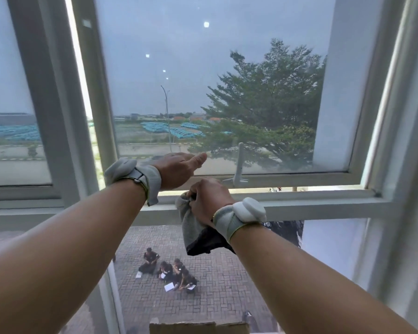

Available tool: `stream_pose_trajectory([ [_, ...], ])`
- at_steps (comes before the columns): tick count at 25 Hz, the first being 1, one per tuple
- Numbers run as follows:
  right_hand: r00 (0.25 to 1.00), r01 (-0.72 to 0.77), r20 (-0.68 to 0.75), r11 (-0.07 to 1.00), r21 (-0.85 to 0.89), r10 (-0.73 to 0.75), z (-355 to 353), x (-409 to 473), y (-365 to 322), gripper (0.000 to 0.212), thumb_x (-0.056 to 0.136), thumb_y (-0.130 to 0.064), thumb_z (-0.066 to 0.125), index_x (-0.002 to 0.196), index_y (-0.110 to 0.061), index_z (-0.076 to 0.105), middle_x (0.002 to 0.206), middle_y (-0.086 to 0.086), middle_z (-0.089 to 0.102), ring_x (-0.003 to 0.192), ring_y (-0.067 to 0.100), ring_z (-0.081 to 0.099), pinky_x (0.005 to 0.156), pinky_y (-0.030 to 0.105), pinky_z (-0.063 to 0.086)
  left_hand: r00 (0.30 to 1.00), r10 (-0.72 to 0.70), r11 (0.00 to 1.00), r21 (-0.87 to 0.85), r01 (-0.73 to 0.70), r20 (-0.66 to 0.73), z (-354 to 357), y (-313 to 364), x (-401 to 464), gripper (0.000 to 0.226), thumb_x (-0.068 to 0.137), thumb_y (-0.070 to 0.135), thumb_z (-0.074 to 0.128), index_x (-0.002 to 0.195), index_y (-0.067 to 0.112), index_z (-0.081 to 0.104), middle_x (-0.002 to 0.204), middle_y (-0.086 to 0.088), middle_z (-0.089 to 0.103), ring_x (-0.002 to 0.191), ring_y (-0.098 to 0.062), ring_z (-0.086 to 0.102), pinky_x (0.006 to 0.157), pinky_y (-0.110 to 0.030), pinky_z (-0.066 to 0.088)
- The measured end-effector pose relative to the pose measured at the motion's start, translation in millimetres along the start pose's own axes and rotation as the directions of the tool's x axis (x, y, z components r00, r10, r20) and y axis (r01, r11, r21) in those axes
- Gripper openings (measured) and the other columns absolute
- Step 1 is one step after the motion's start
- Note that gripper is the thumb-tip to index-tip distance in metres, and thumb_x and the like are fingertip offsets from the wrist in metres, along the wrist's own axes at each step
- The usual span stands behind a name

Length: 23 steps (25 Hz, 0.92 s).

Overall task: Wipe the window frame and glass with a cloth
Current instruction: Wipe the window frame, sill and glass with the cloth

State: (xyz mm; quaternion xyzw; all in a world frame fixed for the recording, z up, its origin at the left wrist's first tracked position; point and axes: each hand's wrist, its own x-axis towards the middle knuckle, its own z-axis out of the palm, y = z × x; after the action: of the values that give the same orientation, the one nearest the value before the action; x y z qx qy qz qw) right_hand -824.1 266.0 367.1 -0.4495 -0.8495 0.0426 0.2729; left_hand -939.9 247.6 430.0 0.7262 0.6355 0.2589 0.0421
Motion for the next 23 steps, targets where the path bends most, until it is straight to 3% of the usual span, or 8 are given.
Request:
stream_pose_trajectory([
  [4, 1.0, -0.02, 0.01, 0.999, -0.039, 0.021, -28, -12, 50, 0.024, 0.086, -0.022, 0.057, 0.106, -0.021, 0.071, 0.114, 0.011, 0.062, 0.107, 0.027, 0.059, 0.089, 0.028, 0.046, 0.997, 0.074, 0.996, 0.041, -0.074, -0.01, 32, 31, 11, 0.061, 0.099, 0.053, 0.026, 0.116, 0.01, 0.066, 0.119, -0.014, 0.066, 0.114, -0.03, 0.057, 0.102, -0.04, 0.041],
  [7, 1.0, -0.02, -0.014, 0.997, -0.076, 0.019, -47, -22, 91, 0.024, 0.087, -0.023, 0.056, 0.105, -0.022, 0.071, 0.112, 0.009, 0.064, 0.107, 0.025, 0.058, 0.087, 0.026, 0.045, 0.98, 0.183, 0.977, 0.125, -0.172, -0.083, 60, 60, 21, 0.074, 0.091, 0.063, 0.026, 0.098, 0.003, 0.069, 0.097, -0.014, 0.071, 0.095, -0.029, 0.064, 0.087, -0.043, 0.048],
  [10, 0.999, -0.036, -0.033, 0.995, -0.098, 0.033, -65, -32, 125, 0.024, 0.087, -0.025, 0.055, 0.105, -0.022, 0.07, 0.112, 0.009, 0.063, 0.106, 0.025, 0.058, 0.087, 0.026, 0.044, 0.963, 0.244, 0.969, 0.064, -0.238, -0.116, 81, 84, 33, 0.086, 0.078, 0.073, 0.022, 0.088, 0.001, 0.068, 0.083, -0.015, 0.071, 0.082, -0.03, 0.065, 0.078, -0.047, 0.052],
  [23, 0.981, -0.196, -0.078, 0.926, -0.322, 0.18, -140, -70, 262, 0.028, 0.091, -0.025, 0.051, 0.112, -0.018, 0.067, 0.116, 0.012, 0.06, 0.106, 0.026, 0.059, 0.092, 0.034, 0.05, 0.932, 0.359, 0.933, 0.034, -0.358, -0.047, 153, 192, 90, 0.076, 0.087, 0.064, 0.024, 0.092, 0.004, 0.069, 0.09, -0.015, 0.072, 0.086, -0.03, 0.066, 0.079, -0.042, 0.052],
])
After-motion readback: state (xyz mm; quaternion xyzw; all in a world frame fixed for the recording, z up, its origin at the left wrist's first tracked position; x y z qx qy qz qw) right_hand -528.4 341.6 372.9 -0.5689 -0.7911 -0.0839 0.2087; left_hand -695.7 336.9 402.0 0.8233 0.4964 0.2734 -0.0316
